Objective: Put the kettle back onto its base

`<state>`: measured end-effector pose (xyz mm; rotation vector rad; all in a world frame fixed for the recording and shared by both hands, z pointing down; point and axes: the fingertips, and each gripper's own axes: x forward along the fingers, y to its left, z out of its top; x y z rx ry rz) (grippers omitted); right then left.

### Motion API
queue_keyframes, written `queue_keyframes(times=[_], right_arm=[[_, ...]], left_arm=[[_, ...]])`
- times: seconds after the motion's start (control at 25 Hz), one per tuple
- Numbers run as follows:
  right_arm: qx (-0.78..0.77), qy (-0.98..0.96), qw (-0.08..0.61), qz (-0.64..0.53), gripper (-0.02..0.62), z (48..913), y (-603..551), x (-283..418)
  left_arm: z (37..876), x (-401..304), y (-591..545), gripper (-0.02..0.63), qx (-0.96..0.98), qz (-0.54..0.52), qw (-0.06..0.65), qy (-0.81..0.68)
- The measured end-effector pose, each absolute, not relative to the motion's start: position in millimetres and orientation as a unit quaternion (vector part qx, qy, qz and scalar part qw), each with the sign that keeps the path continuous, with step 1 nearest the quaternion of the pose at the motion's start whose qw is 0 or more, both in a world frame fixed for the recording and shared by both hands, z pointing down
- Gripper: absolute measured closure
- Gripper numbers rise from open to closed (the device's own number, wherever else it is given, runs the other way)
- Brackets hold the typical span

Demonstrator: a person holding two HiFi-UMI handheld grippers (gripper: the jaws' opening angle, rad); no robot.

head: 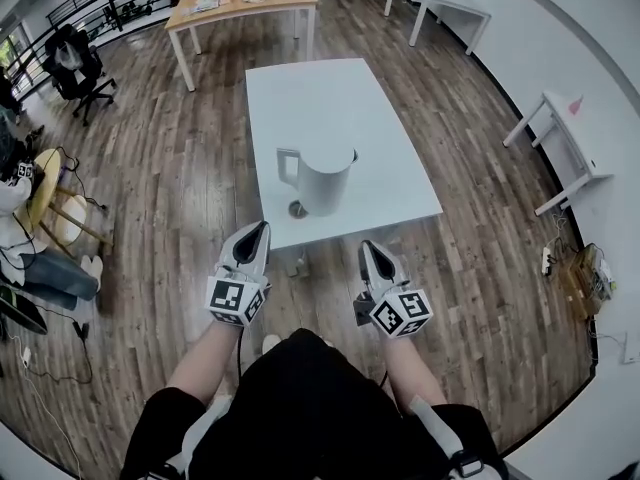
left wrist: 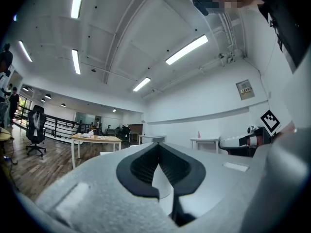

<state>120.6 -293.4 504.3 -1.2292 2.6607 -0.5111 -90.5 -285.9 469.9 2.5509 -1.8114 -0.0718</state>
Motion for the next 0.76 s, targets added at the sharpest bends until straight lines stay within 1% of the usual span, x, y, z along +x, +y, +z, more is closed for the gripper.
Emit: queue_keyframes(times=[0.28, 0.76], right_arm=[[-0.407, 0.896, 0.079, -0.16, 0.595, 495.9, -284.6, 96.9], [-0.417, 0.894, 0.075, -0.145, 0.595, 486.7, -286.3, 96.6]], left_arm=[[470.8, -104.5, -283.7, 0.603, 0.821, -0.033, 0.013, -0.569], [466.2, -109.2, -291.0, 0.603, 0.827, -0.054, 0.013, -0.56]])
